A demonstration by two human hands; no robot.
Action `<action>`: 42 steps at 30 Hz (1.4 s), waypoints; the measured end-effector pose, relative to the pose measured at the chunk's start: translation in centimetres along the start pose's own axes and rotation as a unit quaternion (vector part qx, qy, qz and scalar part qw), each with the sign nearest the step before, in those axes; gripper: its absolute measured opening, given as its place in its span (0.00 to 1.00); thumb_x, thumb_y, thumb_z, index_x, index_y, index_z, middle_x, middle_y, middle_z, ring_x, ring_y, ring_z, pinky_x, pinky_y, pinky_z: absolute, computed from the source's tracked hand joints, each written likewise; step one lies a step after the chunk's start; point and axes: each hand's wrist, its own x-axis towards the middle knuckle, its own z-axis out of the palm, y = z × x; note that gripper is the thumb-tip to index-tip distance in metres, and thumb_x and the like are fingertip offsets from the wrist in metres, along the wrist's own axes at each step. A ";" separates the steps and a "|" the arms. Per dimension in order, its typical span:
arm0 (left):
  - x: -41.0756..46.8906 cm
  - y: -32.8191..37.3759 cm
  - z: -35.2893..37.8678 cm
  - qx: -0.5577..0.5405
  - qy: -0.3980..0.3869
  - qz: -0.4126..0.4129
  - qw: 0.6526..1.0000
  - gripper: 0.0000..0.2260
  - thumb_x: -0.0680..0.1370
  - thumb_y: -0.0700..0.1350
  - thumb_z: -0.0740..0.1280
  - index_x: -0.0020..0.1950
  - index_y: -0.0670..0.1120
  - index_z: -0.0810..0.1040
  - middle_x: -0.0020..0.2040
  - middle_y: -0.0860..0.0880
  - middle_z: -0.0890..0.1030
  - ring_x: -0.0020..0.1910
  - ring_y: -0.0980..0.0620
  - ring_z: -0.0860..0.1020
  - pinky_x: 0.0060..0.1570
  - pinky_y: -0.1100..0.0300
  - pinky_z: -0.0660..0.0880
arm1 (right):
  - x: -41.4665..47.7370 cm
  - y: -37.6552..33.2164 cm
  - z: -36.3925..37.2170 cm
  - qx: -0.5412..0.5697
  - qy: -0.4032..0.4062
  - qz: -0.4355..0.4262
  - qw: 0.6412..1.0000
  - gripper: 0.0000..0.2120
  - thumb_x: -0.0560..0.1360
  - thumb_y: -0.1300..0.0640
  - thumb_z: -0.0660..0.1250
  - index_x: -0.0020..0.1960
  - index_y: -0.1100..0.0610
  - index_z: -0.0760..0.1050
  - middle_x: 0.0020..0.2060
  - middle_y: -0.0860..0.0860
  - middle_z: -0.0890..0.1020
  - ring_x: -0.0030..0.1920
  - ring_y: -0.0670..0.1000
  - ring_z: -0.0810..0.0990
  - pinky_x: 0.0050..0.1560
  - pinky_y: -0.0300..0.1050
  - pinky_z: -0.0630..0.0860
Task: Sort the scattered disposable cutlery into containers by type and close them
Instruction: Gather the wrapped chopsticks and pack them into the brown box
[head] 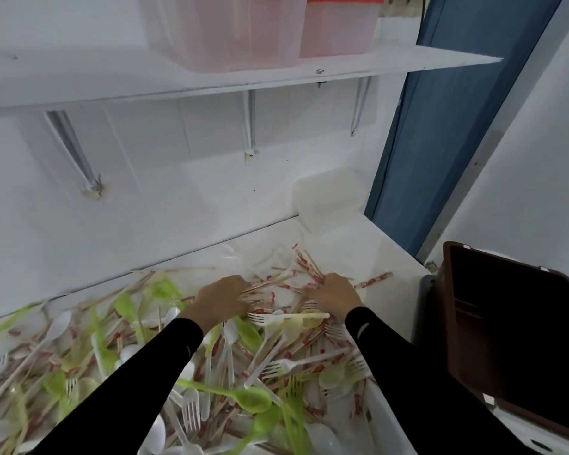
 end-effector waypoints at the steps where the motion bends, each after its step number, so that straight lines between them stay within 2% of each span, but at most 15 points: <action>1: 0.1 -0.2 0.0 0.014 -0.010 0.004 1.000 0.23 0.76 0.56 0.69 0.70 0.54 0.72 0.65 0.54 0.74 0.65 0.51 0.73 0.59 0.56 0.71 | 0.3 -0.1 0.5 -0.011 0.002 -0.007 1.000 0.19 0.74 0.44 0.69 0.34 0.55 0.68 0.30 0.49 0.73 0.32 0.52 0.75 0.32 0.43 0.67; 3: 0.1 -0.3 -0.1 0.042 -0.028 0.017 0.999 0.25 0.75 0.59 0.69 0.70 0.56 0.71 0.63 0.53 0.74 0.64 0.50 0.73 0.58 0.55 0.71 | 0.6 -0.3 1.2 -0.035 0.011 -0.003 0.999 0.20 0.73 0.42 0.69 0.33 0.55 0.69 0.30 0.49 0.74 0.34 0.53 0.77 0.32 0.42 0.68; 7: 0.0 0.0 0.1 0.076 -0.023 0.011 0.997 0.19 0.75 0.59 0.68 0.64 0.53 0.75 0.59 0.50 0.74 0.60 0.49 0.75 0.53 0.55 0.72 | 1.0 -1.0 1.6 -0.013 0.014 0.012 1.000 0.25 0.71 0.37 0.71 0.30 0.53 0.65 0.30 0.49 0.72 0.34 0.53 0.73 0.34 0.42 0.67; 11: -0.3 -0.3 0.4 0.026 0.006 0.010 1.000 0.18 0.74 0.60 0.69 0.59 0.53 0.77 0.53 0.52 0.74 0.55 0.49 0.77 0.47 0.57 0.71 | 1.3 -1.3 1.1 0.180 -0.033 0.043 0.982 0.18 0.70 0.54 0.72 0.33 0.57 0.64 0.29 0.52 0.67 0.30 0.51 0.66 0.33 0.44 0.63; 13: -0.5 -0.6 0.0 0.009 0.025 0.014 1.000 0.17 0.74 0.60 0.69 0.59 0.53 0.77 0.53 0.53 0.75 0.56 0.50 0.77 0.46 0.57 0.70 | 1.3 -1.5 0.6 0.228 -0.017 0.049 0.972 0.13 0.69 0.56 0.71 0.36 0.58 0.67 0.32 0.53 0.68 0.31 0.52 0.69 0.34 0.44 0.64; 15: -0.7 -0.6 -0.6 -0.012 0.041 0.011 0.999 0.13 0.75 0.58 0.69 0.55 0.54 0.76 0.52 0.55 0.76 0.56 0.51 0.77 0.46 0.57 0.69 | 0.9 -2.2 -0.5 0.263 -0.005 0.048 0.963 0.10 0.70 0.58 0.71 0.37 0.59 0.71 0.30 0.51 0.69 0.26 0.49 0.69 0.29 0.39 0.65; 17: -0.9 -0.6 -1.4 -0.038 0.055 0.001 0.998 0.09 0.74 0.54 0.69 0.51 0.54 0.74 0.47 0.55 0.76 0.52 0.49 0.77 0.43 0.58 0.68 | 0.5 -3.1 -1.9 0.310 -0.013 0.054 0.949 0.08 0.71 0.58 0.70 0.41 0.58 0.71 0.29 0.50 0.67 0.21 0.46 0.62 0.22 0.36 0.59; 19: -1.1 -0.4 -2.2 -0.057 0.070 -0.003 0.996 0.08 0.74 0.52 0.68 0.50 0.54 0.74 0.45 0.55 0.77 0.50 0.49 0.77 0.43 0.58 0.68 | 0.0 -4.1 -3.4 0.344 -0.033 0.045 0.937 0.06 0.72 0.58 0.67 0.44 0.57 0.70 0.31 0.52 0.76 0.24 0.47 0.57 0.22 0.36 0.55; 21: -1.4 -0.1 -3.0 -0.082 0.081 -0.003 0.993 0.08 0.74 0.54 0.69 0.48 0.53 0.75 0.44 0.57 0.78 0.49 0.51 0.78 0.43 0.58 0.70 | -0.9 -4.8 -4.7 0.372 -0.050 0.015 0.927 0.03 0.74 0.59 0.65 0.46 0.56 0.71 0.41 0.52 0.86 0.26 0.47 0.56 0.22 0.36 0.55; 25: -2.6 0.6 -4.4 -0.138 0.085 -0.019 0.987 0.14 0.74 0.63 0.69 0.42 0.53 0.75 0.39 0.56 0.77 0.41 0.55 0.76 0.40 0.58 0.70 | -3.3 -5.8 -6.5 0.386 -0.038 -0.040 0.921 0.10 0.79 0.57 0.65 0.58 0.61 0.77 0.49 0.51 0.86 0.25 0.46 0.59 0.22 0.37 0.58; 28: -3.2 0.8 -5.0 -0.165 0.087 -0.041 0.982 0.11 0.76 0.56 0.67 0.44 0.48 0.78 0.39 0.51 0.79 0.41 0.48 0.79 0.40 0.57 0.74 | -5.0 -6.0 -6.8 0.358 -0.015 -0.078 0.930 0.11 0.82 0.53 0.62 0.58 0.58 0.79 0.51 0.50 0.86 0.22 0.44 0.62 0.24 0.37 0.60; 32: -4.0 1.2 -6.0 -0.203 0.137 -0.053 0.968 0.03 0.74 0.48 0.69 0.46 0.50 0.81 0.45 0.51 0.82 0.46 0.50 0.80 0.44 0.60 0.73 | -7.7 -6.8 -6.8 0.316 0.021 -0.122 0.941 0.12 0.84 0.48 0.55 0.60 0.54 0.72 0.48 0.51 0.86 0.21 0.40 0.69 0.26 0.38 0.65; 35: -4.8 1.8 -7.2 -0.257 0.179 -0.041 0.949 0.03 0.75 0.44 0.70 0.46 0.52 0.80 0.43 0.56 0.80 0.43 0.55 0.77 0.40 0.65 0.69 | -9.4 -7.1 -6.3 0.301 0.049 -0.167 0.937 0.11 0.85 0.49 0.53 0.59 0.52 0.70 0.45 0.53 0.86 0.28 0.35 0.76 0.27 0.30 0.69; 37: -5.3 2.2 -7.7 -0.282 0.210 -0.034 0.936 0.02 0.76 0.45 0.70 0.47 0.52 0.80 0.44 0.56 0.80 0.43 0.54 0.77 0.40 0.66 0.69 | -10.1 -6.7 -4.8 0.300 0.062 -0.190 0.933 0.10 0.84 0.50 0.54 0.59 0.51 0.71 0.42 0.51 0.86 0.36 0.38 0.81 0.31 0.27 0.70; 42: -6.5 2.9 -7.9 -0.293 0.227 0.002 0.929 0.04 0.81 0.49 0.63 0.50 0.50 0.74 0.48 0.51 0.80 0.44 0.50 0.77 0.38 0.68 0.68 | -11.1 -4.1 0.9 0.311 0.032 -0.213 0.926 0.07 0.82 0.57 0.61 0.59 0.51 0.69 0.41 0.54 0.79 0.44 0.49 0.80 0.46 0.34 0.75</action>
